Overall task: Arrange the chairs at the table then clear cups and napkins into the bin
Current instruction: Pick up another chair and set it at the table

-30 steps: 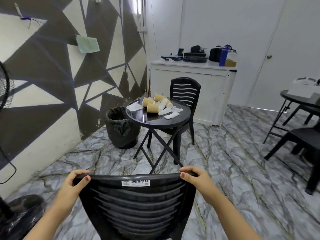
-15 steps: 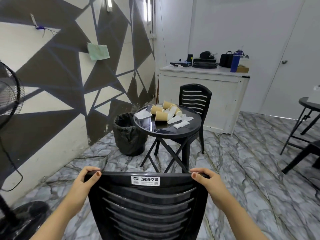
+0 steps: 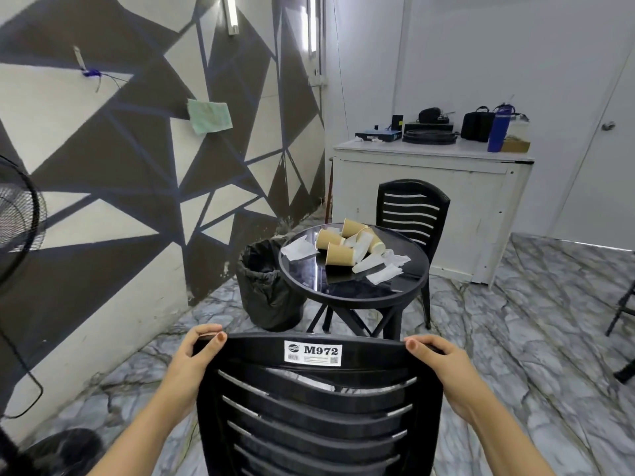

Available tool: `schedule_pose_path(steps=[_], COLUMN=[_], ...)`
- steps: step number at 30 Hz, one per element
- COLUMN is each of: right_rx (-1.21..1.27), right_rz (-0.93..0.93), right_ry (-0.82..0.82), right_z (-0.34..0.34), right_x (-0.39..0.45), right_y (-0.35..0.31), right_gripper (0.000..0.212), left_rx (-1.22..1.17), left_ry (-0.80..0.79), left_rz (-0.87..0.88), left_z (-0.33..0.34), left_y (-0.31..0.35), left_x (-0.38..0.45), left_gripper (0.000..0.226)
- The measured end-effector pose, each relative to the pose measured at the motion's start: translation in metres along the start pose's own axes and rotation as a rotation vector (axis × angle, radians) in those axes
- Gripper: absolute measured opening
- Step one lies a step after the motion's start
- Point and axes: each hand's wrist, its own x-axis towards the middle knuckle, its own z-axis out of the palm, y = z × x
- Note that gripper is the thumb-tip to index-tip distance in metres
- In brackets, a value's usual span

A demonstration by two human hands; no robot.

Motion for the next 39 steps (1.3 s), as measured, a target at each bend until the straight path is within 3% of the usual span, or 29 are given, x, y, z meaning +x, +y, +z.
schedule_pose_path(steps=[3, 6, 14, 18, 21, 25, 29, 32, 39], right_rx=[0.013, -0.02, -0.015, 0.039, 0.071, 0.141, 0.135, 0.12, 0.1], right_rz=[0.006, 0.012, 0.005, -0.003, -0.028, -0.045, -0.03, -0.042, -0.106], right_ry=[-0.017, -0.02, 0.043, 0.134, 0.208, 0.263, 0.348, 0.388, 0.49], right_z=[-0.002, -0.004, 0.003, 0.01, 0.019, 0.032, 0.037, 0.044, 0.055], right_x=[0.015, 0.025, 0.038, 0.048, 0.06, 0.068, 0.076, 0.083, 0.091], right_y=[-0.001, -0.001, -0.005, -0.006, -0.006, -0.012, -0.011, -0.015, -0.003], right_gripper=[0.056, 0.078, 0.081, 0.068, 0.075, 0.035, 0.072, 0.064, 0.081], left_rx=[-0.009, 0.021, 0.127, 0.108, 0.091, 0.096, 0.104, 0.115, 0.049], left_ry=[-0.003, 0.002, -0.056, -0.058, -0.065, -0.138, -0.219, -0.24, -0.368], left_rz=[0.017, 0.035, 0.091, 0.133, 0.139, 0.124, 0.144, 0.172, 0.155], left_z=[0.006, 0.008, -0.003, 0.002, 0.005, 0.009, 0.018, 0.019, 0.021], left_y=[-0.001, -0.003, -0.013, -0.018, -0.017, -0.013, -0.009, -0.006, -0.008], left_x=[0.015, 0.03, 0.074, 0.103, 0.127, 0.164, 0.19, 0.21, 0.241], left_gripper=[0.026, 0.01, 0.009, 0.021, 0.029, 0.018, 0.009, 0.016, 0.026])
